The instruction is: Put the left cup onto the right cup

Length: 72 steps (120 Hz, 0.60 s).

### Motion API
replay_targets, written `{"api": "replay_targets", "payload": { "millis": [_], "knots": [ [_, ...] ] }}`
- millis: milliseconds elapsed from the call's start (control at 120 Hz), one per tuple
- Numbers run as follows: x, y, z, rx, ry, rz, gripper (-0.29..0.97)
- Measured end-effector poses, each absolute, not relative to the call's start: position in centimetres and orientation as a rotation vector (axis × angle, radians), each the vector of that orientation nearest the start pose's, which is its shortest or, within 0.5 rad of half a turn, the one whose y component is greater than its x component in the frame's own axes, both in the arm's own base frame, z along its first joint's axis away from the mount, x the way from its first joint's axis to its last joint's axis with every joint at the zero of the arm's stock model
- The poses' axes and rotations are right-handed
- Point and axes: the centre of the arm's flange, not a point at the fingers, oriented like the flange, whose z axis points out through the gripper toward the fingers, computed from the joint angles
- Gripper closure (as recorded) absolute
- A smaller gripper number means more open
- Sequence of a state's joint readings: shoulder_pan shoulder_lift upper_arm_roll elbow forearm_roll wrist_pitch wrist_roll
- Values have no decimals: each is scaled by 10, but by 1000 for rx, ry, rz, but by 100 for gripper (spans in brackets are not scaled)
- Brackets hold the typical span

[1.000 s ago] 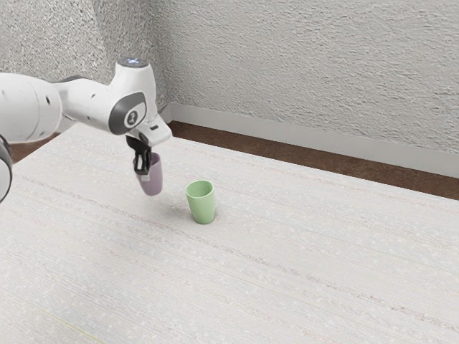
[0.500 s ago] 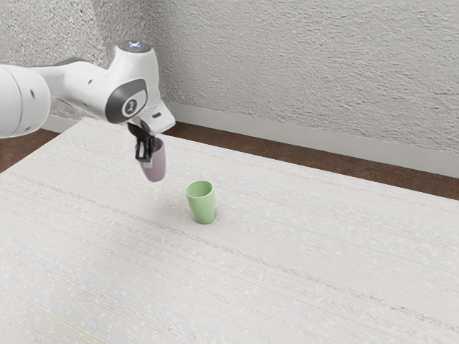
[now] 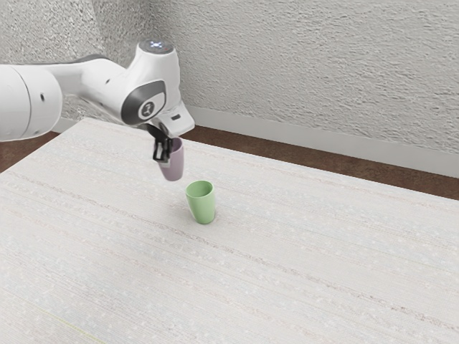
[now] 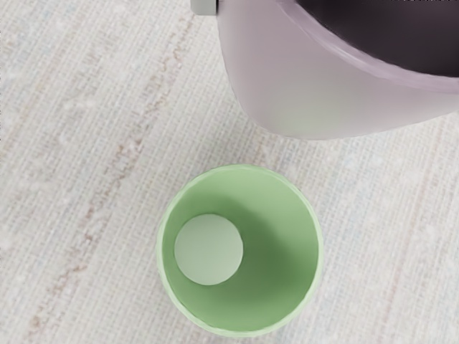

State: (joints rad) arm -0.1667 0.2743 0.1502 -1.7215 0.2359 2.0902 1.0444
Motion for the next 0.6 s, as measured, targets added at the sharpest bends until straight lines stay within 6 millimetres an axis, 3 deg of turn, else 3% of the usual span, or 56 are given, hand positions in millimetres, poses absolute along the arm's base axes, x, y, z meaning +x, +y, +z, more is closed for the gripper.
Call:
{"api": "replay_targets", "payload": {
  "millis": [600],
  "knots": [
    [651, -33, 432, -2378, 1611, 39, 79]
  ]
}}
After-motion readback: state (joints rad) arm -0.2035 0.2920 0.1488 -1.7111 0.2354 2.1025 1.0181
